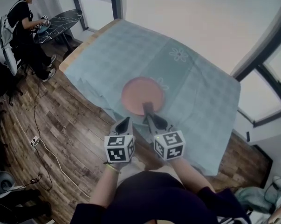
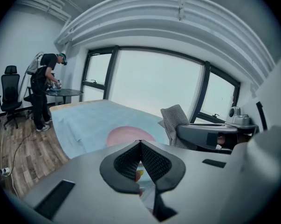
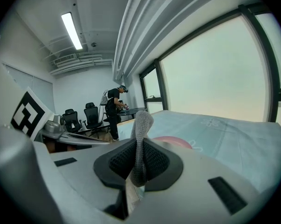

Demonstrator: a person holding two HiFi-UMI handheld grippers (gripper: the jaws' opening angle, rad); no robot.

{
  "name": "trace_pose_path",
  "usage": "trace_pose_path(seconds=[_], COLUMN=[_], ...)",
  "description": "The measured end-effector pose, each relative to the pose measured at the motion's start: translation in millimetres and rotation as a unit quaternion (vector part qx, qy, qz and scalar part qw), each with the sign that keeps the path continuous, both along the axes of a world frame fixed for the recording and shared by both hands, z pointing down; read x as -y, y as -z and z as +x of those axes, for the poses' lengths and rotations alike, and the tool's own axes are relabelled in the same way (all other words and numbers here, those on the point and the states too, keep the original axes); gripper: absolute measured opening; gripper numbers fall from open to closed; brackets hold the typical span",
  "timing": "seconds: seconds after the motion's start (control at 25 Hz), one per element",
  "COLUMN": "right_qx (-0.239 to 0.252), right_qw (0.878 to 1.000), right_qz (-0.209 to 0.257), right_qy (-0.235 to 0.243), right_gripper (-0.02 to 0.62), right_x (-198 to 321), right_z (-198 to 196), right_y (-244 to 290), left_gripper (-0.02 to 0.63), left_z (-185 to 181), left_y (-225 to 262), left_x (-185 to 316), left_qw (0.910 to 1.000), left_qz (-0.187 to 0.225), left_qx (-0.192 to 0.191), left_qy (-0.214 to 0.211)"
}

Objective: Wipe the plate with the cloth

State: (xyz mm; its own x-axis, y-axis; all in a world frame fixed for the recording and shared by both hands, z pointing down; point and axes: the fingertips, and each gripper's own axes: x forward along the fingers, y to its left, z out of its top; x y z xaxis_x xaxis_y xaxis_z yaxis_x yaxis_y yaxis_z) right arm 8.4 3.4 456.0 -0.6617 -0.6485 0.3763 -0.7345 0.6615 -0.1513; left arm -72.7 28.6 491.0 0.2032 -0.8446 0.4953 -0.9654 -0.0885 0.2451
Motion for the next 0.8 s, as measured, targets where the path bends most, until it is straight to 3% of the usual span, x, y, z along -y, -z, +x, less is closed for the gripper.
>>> trace_pose_path(seconds=[0.32,0.8], right_qx=[-0.008,-0.034], right_qw=[0.999,0.996], right_qz=[-0.003,-0.018], right_qy=[-0.052,-0.078], right_gripper=[0.034,0.034], right_x=[28,84], right_z=[-15,-8], right_y=[-11,-29], left_gripper=[0.014,0.014], left_z=[-27,-38], left_y=[-14,-32], left_x=[34,86], left_qw=[0.9992,0.998], left_qz=[-0.012,-0.024], left_qx=[-0.007,0.016], left_qy=[-0.039,-0.056])
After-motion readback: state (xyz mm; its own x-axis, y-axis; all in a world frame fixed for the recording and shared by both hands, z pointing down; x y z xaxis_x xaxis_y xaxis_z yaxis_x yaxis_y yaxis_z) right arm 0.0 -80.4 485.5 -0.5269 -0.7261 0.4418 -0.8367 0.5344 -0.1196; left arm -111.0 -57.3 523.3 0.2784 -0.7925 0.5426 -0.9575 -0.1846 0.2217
